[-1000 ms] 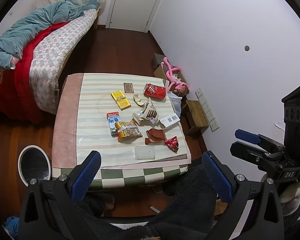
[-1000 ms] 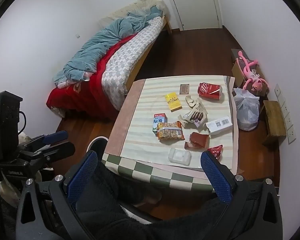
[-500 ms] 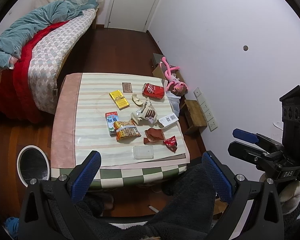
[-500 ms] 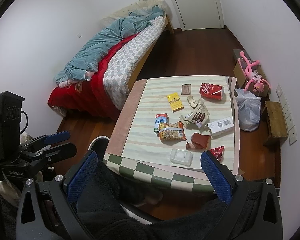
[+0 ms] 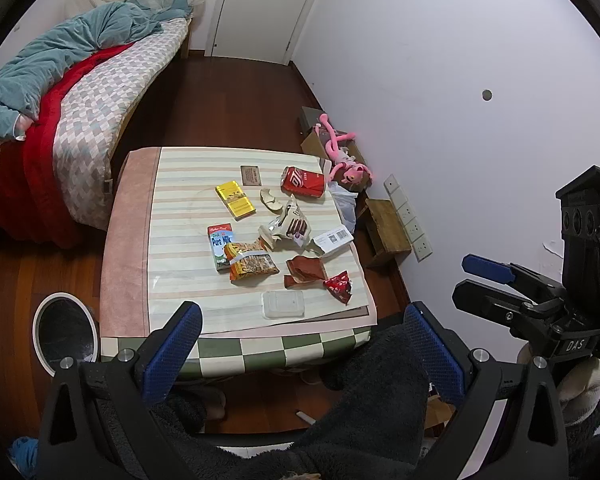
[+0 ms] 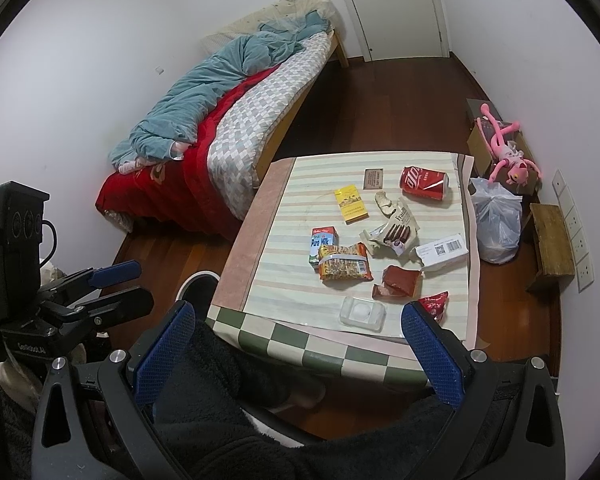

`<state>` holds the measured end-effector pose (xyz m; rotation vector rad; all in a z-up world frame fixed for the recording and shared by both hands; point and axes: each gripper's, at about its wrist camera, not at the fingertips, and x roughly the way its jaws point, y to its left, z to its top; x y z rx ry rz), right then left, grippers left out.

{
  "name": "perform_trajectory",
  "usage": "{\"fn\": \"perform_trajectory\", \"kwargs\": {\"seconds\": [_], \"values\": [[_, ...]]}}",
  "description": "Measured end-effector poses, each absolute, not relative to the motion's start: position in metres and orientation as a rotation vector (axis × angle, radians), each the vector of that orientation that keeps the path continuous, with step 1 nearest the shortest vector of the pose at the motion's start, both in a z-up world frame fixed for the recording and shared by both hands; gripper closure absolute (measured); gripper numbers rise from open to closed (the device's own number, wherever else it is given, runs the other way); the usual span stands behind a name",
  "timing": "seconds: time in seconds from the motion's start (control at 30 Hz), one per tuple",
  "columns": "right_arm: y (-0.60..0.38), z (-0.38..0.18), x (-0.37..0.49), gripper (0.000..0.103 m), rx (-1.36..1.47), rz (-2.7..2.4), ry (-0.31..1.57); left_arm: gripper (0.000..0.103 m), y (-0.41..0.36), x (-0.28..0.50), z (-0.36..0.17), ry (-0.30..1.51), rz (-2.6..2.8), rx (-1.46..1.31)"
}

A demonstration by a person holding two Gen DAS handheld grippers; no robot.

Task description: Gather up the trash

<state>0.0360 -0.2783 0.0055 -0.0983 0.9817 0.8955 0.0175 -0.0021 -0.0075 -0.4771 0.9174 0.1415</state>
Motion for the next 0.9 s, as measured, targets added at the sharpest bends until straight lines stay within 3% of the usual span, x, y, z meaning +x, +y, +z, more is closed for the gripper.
{"fn": "perform_trajectory", "kwargs": {"seconds": [0.9], "values": [[-0.2742,0.007,0.0338,0.0,-0.104,0.898,0.98,0.0,-0.0071,0.0202,-0.0046,0.914,0.137,-0.476]]}}
